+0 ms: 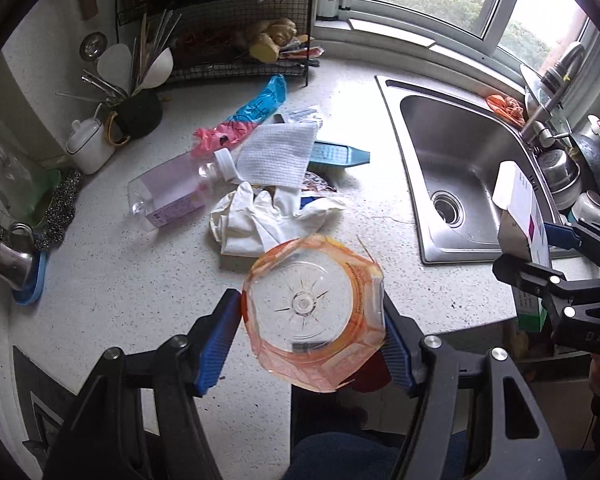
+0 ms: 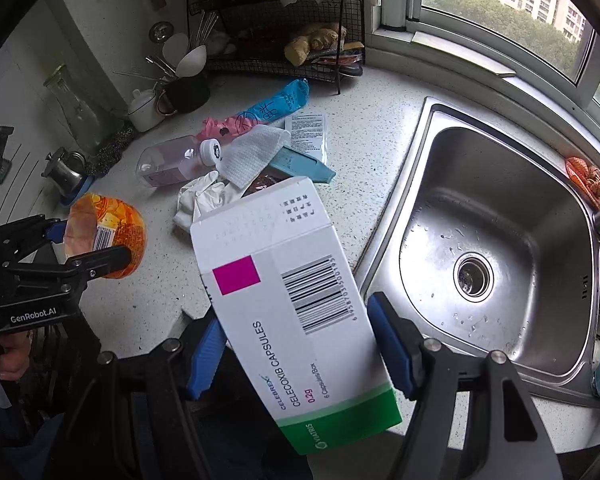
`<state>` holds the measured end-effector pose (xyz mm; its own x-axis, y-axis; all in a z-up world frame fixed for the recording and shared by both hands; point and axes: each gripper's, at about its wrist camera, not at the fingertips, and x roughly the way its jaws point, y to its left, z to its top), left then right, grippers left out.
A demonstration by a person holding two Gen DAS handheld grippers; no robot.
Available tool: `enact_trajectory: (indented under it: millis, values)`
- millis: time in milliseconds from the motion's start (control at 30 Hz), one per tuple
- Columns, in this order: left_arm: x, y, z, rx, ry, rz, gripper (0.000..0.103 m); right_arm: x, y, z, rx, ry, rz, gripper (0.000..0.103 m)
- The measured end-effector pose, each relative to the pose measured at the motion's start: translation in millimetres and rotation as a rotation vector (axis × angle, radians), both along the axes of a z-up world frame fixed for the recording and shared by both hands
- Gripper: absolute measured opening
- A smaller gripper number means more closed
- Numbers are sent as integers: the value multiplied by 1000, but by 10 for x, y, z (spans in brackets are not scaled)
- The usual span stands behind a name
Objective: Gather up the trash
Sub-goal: 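Lift the orange cup and white box and carry both down toward the red bin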
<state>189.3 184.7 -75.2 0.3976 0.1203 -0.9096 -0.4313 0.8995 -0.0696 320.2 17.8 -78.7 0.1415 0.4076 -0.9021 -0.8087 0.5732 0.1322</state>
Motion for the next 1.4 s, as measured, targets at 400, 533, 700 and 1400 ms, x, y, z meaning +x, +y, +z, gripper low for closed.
enact_trajectory:
  millis: [400,533,700,1400]
  values:
    - [-215,-1196,68,5,-18,-117,64,-550,-1068,76,36,-17,-112,66]
    - [-362,-1506,-46,11,13,-153,64,-738,-1353,-48,29,5,-141,66]
    - [-492,-1746,-206,3,48,-185,64,-886,-1560,-234,13,43,-168,66]
    - [129,-2169,-2809,-115,205,-236,64,-569,-1740,-2558,-114,133,-258,66]
